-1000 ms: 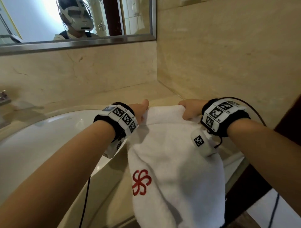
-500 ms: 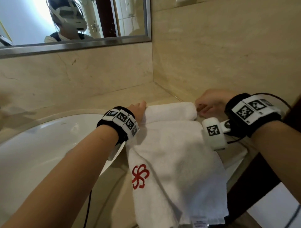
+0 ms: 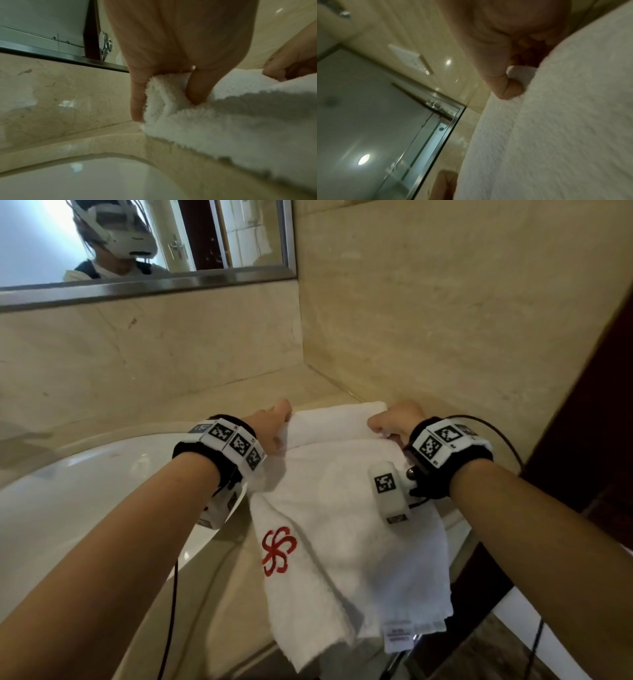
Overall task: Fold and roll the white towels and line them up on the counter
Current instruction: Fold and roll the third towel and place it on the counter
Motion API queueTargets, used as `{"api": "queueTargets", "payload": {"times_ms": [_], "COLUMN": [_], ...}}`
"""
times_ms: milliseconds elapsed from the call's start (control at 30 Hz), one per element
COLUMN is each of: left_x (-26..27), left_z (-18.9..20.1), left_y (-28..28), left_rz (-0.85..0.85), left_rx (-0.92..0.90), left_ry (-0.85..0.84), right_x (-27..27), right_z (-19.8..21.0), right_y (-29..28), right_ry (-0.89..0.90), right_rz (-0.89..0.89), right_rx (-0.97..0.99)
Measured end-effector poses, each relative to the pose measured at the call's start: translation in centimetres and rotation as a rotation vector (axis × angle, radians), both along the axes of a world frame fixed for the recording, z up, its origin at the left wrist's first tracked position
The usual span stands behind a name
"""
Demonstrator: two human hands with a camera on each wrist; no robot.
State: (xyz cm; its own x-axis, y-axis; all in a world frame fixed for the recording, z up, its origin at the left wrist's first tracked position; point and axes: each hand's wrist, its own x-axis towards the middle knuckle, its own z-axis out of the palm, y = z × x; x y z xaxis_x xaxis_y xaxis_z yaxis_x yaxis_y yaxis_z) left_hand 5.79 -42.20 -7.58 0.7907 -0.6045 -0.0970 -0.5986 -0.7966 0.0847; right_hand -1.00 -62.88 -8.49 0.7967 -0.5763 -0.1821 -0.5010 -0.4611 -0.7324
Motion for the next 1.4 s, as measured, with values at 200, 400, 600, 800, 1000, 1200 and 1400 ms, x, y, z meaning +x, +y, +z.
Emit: {"api": "queueTargets", "payload": {"times_ms": [200, 400, 600, 800, 1000, 1200, 1400], "left_x": [-0.3, -7.1, -17.6, -21.4, -22.9, -23.1, -22.7], "left_z": [0.4, 3.8, 2.1, 1.0, -0.1, -0.6, 0.3], "left_y": [0.6, 1.1, 2.4, 3.3, 4.2, 4.5, 4.9], "left_rz": [0.04, -0.204, -0.469, -0.484, -0.394, -0.384, -0.383], "left_rx": [0.072, 0.113, 0.216, 0.407, 0.467, 0.574, 0.571], "left_ry": [-0.079, -0.074, 0.184, -0.04, -0.158, -0.118, -0.087], "right_x": [-1.5, -9.3, -16.4, -18.5, -20.3, -20.7, -21.4], "right_z": [1.6, 2.2, -0.8, -3.3, -4.8, -6.6, -7.0], "right_y": [-0.3, 0.3, 1.5, 3.1, 4.0, 3.5, 3.1], "right_ry": [0.074, -0.001, -0.097, -0.224, -0.042, 0.042, 0.049], "right_rz": [0.146, 0.39, 0.694, 0.892, 1.061, 1.086, 1.056], "right_rx": [-0.053, -0.288, -0.309, -0.494, -1.065, -1.399, -1.138]}}
